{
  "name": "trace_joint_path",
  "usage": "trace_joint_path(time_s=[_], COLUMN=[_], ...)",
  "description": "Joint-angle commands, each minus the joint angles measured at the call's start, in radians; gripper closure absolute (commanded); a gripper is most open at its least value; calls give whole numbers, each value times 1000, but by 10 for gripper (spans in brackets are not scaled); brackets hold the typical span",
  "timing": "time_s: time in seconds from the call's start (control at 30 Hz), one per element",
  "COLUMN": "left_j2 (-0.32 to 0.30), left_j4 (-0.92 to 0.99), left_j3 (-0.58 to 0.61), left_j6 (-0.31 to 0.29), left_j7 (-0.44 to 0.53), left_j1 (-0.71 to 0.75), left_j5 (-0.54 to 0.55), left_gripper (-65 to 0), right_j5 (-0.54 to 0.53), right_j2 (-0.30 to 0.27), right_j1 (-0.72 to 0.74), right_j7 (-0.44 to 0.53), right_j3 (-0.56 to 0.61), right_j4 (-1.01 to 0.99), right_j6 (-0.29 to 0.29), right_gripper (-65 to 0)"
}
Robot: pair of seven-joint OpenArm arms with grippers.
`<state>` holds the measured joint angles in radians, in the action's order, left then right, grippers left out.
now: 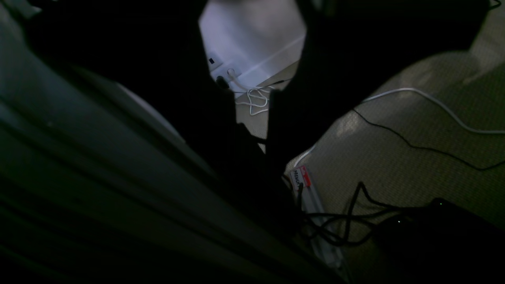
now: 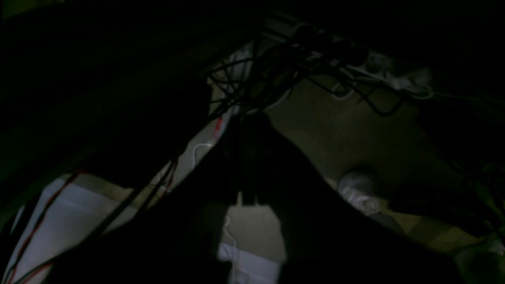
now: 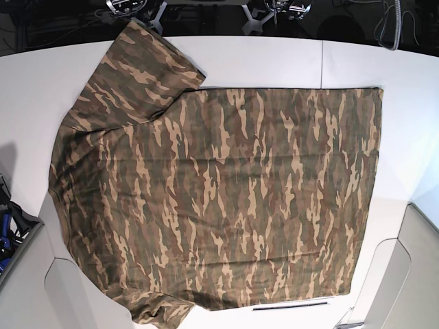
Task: Fold the T-shirt properly
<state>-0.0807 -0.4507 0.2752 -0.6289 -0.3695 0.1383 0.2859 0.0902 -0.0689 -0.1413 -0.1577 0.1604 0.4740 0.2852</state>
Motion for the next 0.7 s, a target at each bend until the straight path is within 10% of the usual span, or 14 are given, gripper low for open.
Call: trace_joint_path(time_s=[0.0, 0.23, 0.67], left_j2=[5, -7, -99], left_j4=[-6, -24, -370], left_j3=[-1, -1, -15], left_j6=[-35, -47, -56], left_j7=[0, 35, 36], left_j1=[10, 61, 294], left_j5=[9, 10, 78], left_gripper=[-155, -155, -155], right_j5=[-4, -5, -148], right_j2=[-4, -28, -146], right_j1=[-4, -36, -274], right_j7=[8, 8, 8], right_j3=[1, 1, 1], right_j4=[8, 32, 325], right_j6=[10, 18, 209], right_gripper=[-3, -2, -2])
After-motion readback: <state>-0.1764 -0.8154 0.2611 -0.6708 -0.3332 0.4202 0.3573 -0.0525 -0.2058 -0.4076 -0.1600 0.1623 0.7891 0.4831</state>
